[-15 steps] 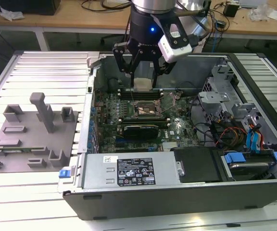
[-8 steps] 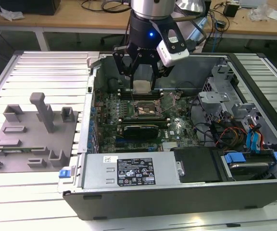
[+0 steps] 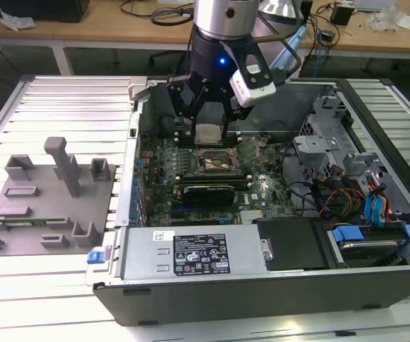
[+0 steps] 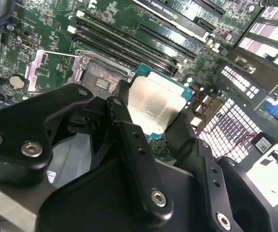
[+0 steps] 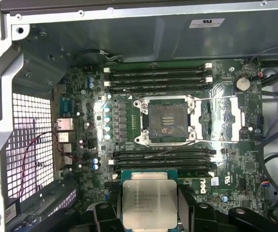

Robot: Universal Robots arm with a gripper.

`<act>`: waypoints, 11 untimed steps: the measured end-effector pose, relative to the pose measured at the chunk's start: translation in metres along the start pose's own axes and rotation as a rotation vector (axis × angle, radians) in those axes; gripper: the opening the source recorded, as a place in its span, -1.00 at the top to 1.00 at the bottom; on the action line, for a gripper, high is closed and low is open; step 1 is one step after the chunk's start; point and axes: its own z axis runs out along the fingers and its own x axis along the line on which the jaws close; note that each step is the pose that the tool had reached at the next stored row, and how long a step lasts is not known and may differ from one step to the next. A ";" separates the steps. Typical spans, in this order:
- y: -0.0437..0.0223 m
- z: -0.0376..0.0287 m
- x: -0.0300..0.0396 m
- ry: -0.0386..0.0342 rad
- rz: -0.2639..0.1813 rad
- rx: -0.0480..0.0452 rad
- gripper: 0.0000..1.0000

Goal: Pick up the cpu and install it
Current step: 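Pick up the cpu and move it towards the insertion slot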

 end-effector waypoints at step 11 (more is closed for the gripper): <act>0.0111 0.0358 -0.0246 -0.0006 -0.026 0.0011 -0.09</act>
